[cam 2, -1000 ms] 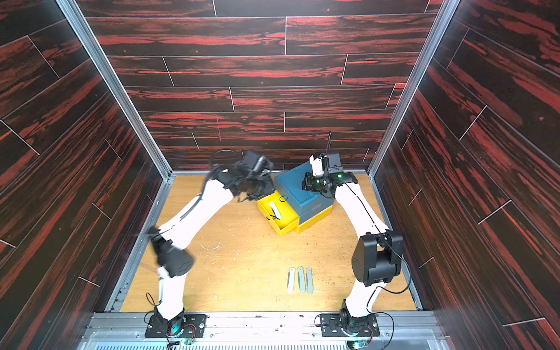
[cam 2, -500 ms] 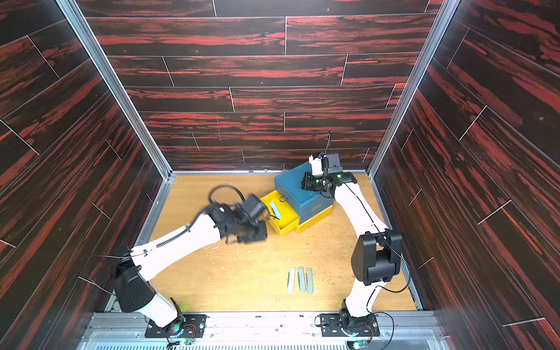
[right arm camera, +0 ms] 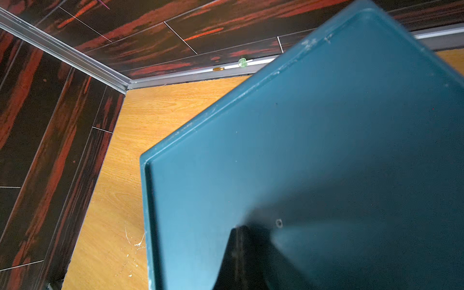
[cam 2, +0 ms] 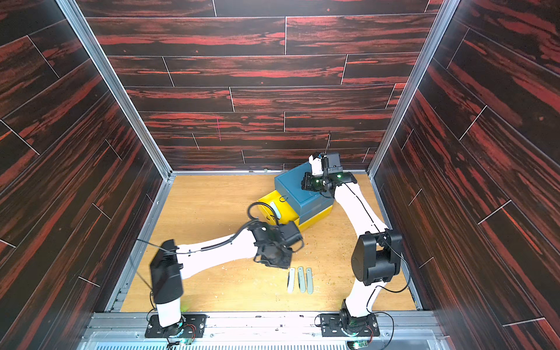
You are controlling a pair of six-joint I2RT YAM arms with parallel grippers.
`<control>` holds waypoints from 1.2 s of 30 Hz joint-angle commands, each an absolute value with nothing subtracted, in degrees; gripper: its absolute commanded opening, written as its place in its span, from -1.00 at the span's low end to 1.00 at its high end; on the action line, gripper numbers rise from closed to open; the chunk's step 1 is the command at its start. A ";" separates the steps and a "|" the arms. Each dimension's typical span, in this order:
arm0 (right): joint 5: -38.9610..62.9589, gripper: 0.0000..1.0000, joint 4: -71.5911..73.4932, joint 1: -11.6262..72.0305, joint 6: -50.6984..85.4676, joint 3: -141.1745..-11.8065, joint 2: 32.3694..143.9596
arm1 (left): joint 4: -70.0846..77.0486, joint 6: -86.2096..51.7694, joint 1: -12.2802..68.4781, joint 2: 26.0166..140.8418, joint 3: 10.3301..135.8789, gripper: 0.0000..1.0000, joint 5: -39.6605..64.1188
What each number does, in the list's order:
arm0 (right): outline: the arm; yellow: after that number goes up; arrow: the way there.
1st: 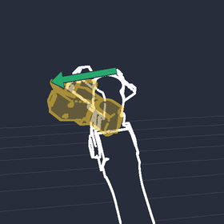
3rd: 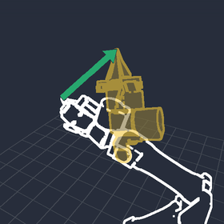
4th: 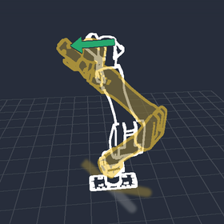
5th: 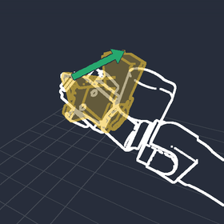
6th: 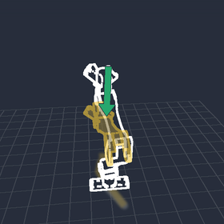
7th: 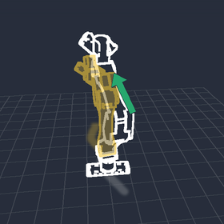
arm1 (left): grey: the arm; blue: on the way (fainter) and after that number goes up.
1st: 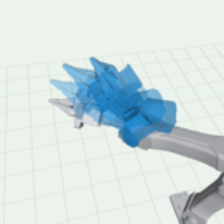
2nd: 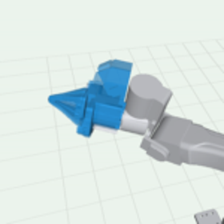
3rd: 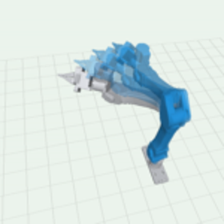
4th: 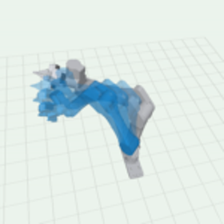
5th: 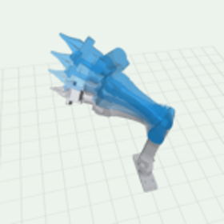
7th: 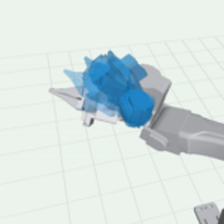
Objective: Place the fruit knives into the drawer by color
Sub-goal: Pick up the fruit knife from the center of the board.
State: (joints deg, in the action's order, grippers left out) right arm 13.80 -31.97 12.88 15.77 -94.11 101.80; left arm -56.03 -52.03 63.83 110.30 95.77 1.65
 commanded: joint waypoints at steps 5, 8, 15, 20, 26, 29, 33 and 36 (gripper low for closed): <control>11.78 -0.94 -43.89 13.12 15.06 -90.44 106.45 | -58.92 -53.04 65.02 113.09 98.00 -0.15 2.76; 11.78 -0.94 -43.95 13.10 14.86 -90.48 106.65 | -58.96 -53.69 65.01 114.61 98.50 -0.15 3.65; 12.41 -0.94 -43.86 13.17 15.07 -90.44 106.80 | -60.79 -55.19 66.01 118.66 100.08 -0.14 5.33; 12.83 -0.94 -43.42 13.13 15.18 -90.26 106.54 | -61.07 -55.54 66.72 121.29 100.96 -0.13 6.22; 13.29 -0.94 -43.15 13.15 15.40 -90.48 106.58 | -61.99 -54.25 66.75 124.28 103.35 -0.12 6.95; 13.31 -0.94 -43.24 13.14 15.33 -90.35 106.29 | -63.20 -53.63 66.79 125.99 104.89 -0.12 7.29; 13.31 -0.94 -43.15 13.13 15.33 -90.26 106.14 | -65.15 -53.09 66.80 128.00 106.71 -0.10 7.13; 13.51 -0.94 -43.07 13.10 15.42 -90.09 106.17 | -66.24 -53.00 66.80 129.01 107.34 -0.10 6.94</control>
State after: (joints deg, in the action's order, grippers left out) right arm 15.53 -31.44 12.88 15.62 -94.06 102.06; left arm -61.80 -53.76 66.67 128.03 105.91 7.09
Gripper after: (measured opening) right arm 0.049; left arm 0.450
